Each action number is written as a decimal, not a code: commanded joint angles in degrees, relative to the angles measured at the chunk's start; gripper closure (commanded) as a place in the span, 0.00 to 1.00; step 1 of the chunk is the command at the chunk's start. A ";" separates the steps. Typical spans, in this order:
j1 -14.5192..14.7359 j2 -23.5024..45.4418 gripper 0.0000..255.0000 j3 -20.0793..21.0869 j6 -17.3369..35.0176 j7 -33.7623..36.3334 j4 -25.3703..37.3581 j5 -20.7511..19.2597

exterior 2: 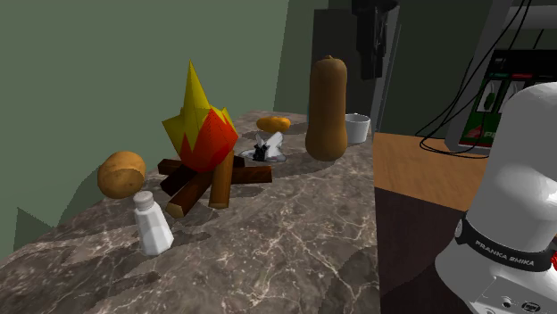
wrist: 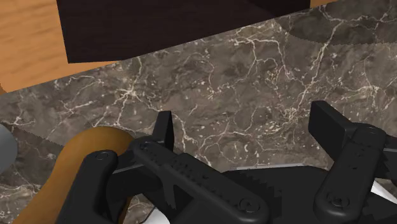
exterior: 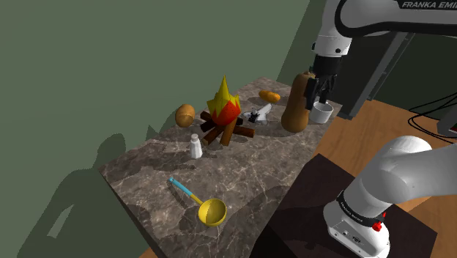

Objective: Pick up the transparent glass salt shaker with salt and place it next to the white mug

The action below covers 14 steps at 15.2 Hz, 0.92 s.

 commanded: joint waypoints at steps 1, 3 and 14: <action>0.00 0.00 0.00 0.00 0.00 0.00 0.00 0.00; 1.06 1.27 0.00 1.44 4.13 0.86 -1.43 1.55; 6.74 13.63 0.00 9.68 27.30 4.75 -3.88 8.37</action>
